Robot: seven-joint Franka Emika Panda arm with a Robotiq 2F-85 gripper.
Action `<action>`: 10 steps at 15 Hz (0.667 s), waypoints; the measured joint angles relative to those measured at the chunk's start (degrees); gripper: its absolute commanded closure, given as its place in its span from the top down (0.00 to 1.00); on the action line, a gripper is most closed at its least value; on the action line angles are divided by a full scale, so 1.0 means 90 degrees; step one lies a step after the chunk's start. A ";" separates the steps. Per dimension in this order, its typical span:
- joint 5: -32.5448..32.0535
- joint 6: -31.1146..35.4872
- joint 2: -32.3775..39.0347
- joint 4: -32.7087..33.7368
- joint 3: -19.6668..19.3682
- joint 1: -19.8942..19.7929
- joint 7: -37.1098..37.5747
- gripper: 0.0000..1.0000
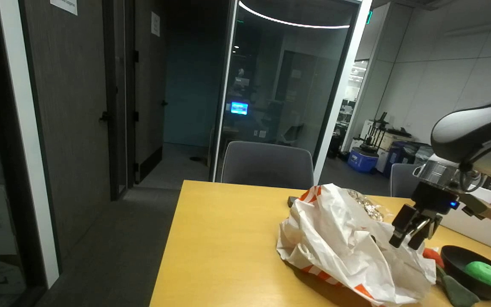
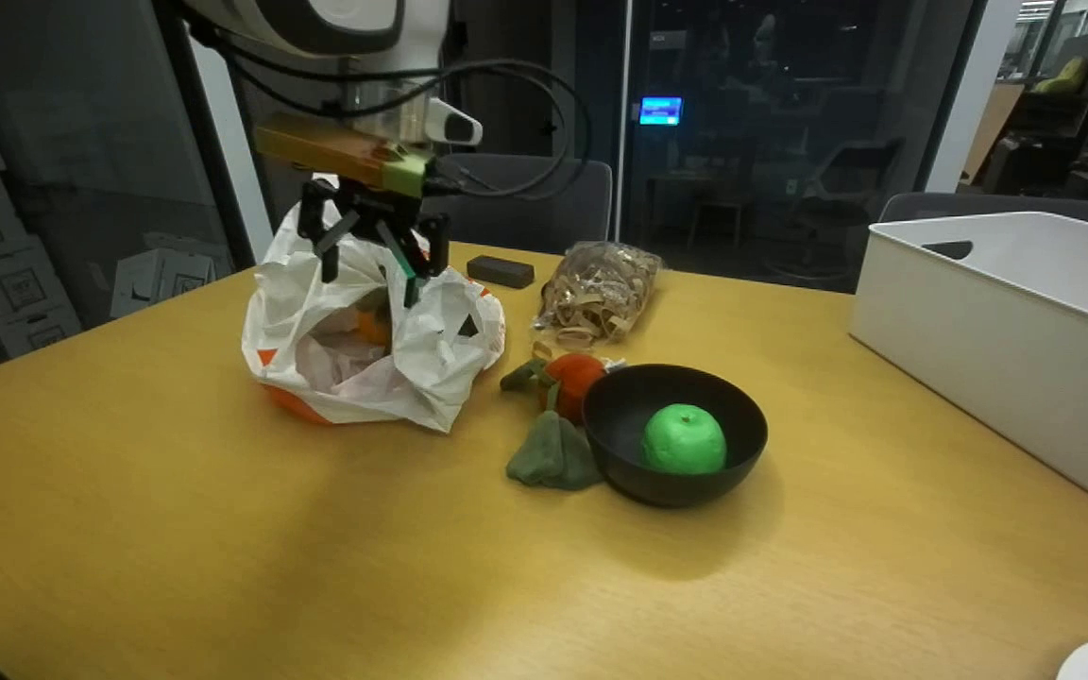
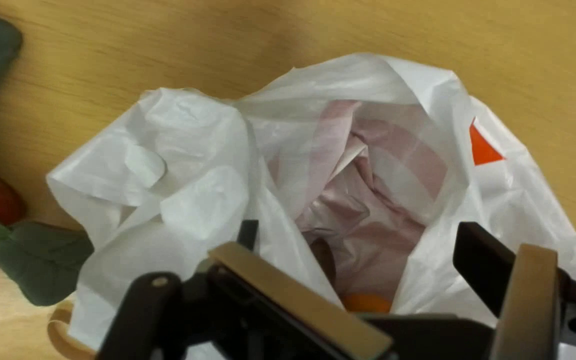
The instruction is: Remove the contents in the plastic bag
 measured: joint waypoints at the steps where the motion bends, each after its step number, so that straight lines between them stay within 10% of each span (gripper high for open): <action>1: 0.0331 -0.0162 0.0258 0.0226 -0.0011 -0.0110 -0.0161 1.00; 10: 0.1862 -0.2008 0.1277 0.1442 0.0272 -0.0518 -0.0557 1.00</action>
